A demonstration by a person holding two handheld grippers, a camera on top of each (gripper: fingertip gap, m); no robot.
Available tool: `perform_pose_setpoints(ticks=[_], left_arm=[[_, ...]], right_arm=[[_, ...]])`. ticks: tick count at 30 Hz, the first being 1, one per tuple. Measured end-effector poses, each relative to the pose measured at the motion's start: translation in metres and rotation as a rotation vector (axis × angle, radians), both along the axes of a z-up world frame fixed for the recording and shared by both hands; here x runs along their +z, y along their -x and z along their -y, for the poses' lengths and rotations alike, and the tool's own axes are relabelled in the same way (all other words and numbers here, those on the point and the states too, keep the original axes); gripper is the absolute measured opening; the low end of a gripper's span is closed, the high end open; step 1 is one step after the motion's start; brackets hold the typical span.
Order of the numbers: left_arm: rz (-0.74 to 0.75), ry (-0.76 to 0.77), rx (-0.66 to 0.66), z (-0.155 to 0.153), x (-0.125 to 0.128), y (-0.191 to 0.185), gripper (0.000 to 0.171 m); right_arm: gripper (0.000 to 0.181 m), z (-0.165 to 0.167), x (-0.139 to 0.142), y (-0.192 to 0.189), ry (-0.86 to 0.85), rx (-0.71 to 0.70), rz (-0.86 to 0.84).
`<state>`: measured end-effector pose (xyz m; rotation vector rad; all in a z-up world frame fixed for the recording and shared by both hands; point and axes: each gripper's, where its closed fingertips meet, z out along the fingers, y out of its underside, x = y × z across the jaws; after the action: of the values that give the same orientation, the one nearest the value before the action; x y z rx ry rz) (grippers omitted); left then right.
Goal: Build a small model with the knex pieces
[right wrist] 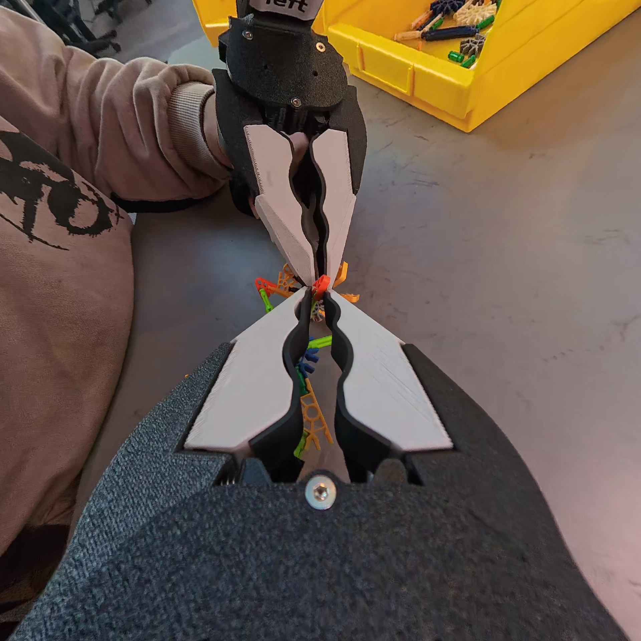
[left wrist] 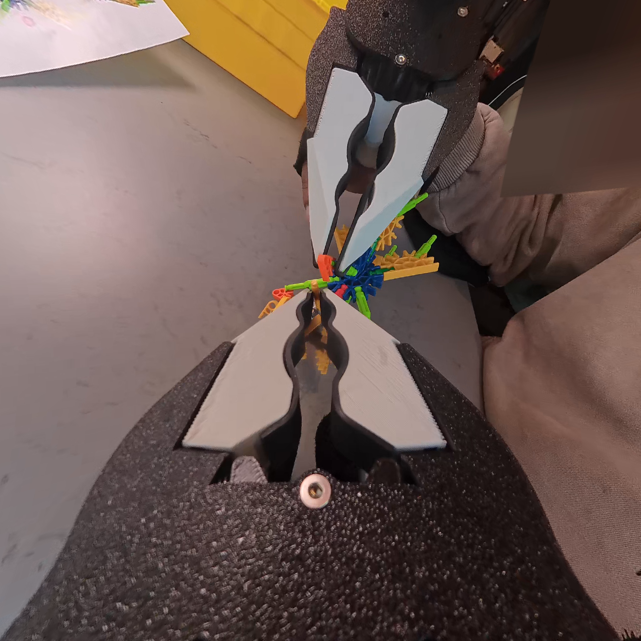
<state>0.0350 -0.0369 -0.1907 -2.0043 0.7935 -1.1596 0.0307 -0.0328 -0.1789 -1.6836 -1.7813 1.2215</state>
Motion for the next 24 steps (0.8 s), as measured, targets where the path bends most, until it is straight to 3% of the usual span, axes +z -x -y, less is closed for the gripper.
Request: perform_pose_setpoints(ticks=[6,24], left_arm=[[-0.024,0.026,0.029,-0.0028,-0.0021,0.0037,0.002],[-0.050,-0.002,0.068,-0.0070,-0.0037,0.0013,0.001]], right_arm=[[0.002,-0.0009,0.0003,0.0072,0.176,-0.045,-0.034],[0.001,-0.0068,-0.0075,0.0093,0.250,-0.079,0.028]])
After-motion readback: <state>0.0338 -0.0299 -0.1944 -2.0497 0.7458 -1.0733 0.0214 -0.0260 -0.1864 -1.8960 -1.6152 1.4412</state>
